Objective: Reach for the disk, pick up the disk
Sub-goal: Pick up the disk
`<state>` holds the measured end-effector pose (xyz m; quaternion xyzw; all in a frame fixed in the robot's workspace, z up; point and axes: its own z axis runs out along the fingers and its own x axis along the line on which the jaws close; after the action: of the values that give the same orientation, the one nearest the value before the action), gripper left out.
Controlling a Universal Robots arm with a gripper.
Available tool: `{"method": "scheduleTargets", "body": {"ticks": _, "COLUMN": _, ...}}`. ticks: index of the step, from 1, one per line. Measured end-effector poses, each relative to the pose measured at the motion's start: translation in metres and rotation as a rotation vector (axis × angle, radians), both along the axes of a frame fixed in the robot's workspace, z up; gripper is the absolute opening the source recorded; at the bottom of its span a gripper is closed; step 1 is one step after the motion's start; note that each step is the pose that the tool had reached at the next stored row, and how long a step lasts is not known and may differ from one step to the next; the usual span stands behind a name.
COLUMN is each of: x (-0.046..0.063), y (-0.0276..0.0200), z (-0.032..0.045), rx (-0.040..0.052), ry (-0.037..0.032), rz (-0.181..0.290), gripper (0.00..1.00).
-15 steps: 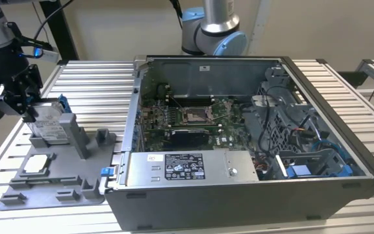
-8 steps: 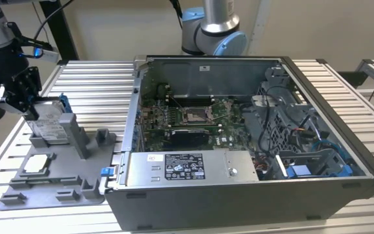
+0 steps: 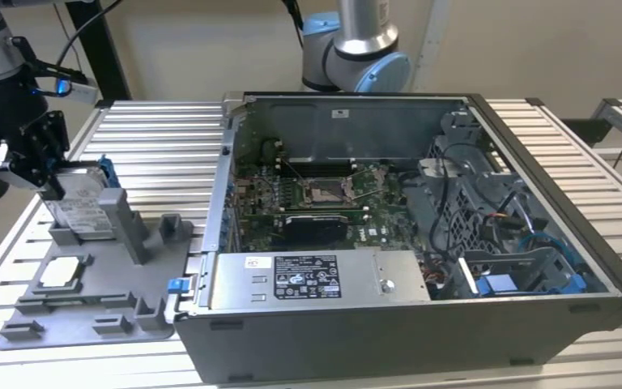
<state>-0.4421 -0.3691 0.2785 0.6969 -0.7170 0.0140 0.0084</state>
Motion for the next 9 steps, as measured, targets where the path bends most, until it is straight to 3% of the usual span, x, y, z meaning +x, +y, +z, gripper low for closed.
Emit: {"method": "scheduleTargets", "body": {"ticks": 9, "x": 0.0, "y": 0.0, "z": 0.0, "rx": 0.0004, "ry": 0.0, "rz": 0.0, "gripper": 0.0}}
